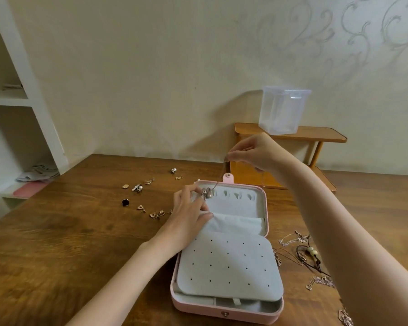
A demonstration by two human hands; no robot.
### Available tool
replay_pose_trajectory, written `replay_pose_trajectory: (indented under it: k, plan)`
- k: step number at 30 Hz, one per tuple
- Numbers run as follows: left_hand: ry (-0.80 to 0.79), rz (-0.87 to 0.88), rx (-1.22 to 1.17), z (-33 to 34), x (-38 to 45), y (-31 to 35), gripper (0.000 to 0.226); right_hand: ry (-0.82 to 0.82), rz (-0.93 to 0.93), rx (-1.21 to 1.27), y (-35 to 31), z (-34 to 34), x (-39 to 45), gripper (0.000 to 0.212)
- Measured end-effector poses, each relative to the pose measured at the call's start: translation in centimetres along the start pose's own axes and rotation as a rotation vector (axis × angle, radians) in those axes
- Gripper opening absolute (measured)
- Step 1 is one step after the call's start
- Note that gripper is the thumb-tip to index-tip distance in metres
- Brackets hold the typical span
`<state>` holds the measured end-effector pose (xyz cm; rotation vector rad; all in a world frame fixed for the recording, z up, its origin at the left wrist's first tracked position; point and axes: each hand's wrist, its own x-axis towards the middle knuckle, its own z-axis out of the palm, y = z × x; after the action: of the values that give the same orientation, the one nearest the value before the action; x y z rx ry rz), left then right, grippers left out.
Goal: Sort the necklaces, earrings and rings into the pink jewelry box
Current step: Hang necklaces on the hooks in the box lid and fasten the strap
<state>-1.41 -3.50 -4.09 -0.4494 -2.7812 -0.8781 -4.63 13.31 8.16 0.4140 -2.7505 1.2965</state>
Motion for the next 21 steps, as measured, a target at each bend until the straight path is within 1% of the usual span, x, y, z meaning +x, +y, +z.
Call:
replay_pose_trajectory:
  k: [3,5,7,9,11,14,16,19,20,21]
  plan:
    - [0.137,0.090,0.037,0.5,-0.2,-0.1,0.013,-0.008,-0.015,0.018,-1.0,-0.5,-0.2,0.018]
    - [0.224,0.175,0.131,0.9,-0.4,-0.2,0.017,-0.001,-0.022,0.035,-1.4,-0.7,-0.2,0.016]
    - [0.326,0.272,0.249,1.2,-0.4,-0.3,0.016,0.012,-0.032,0.044,-1.6,-0.9,-0.2,0.015]
    - [0.403,0.319,0.261,1.3,-0.4,-0.3,0.016,0.010,-0.034,0.023,-1.6,-0.8,-0.2,0.014]
    - [0.430,0.332,0.297,1.4,-0.4,-0.4,0.020,-0.007,-0.027,-0.001,-1.3,-0.5,-0.2,0.016]
    - [0.437,0.320,0.283,1.3,-0.6,-0.3,0.029,-0.006,-0.018,-0.018,-1.0,-0.2,-0.2,0.019]
    - [0.431,0.324,0.263,1.4,-0.6,-0.3,0.026,0.022,-0.017,0.006,-1.0,-0.3,-0.1,0.018]
    - [0.426,0.338,0.221,1.6,-0.5,-0.6,0.012,0.044,-0.026,0.037,-1.5,-0.5,0.0,0.016]
    - [0.420,0.338,0.205,1.7,-0.5,-0.7,0.012,0.036,-0.032,0.038,-1.6,-0.4,0.0,0.016]
    - [0.420,0.333,0.193,1.7,-0.5,-0.6,0.016,0.022,-0.034,0.029,-1.7,-0.3,0.0,0.016]
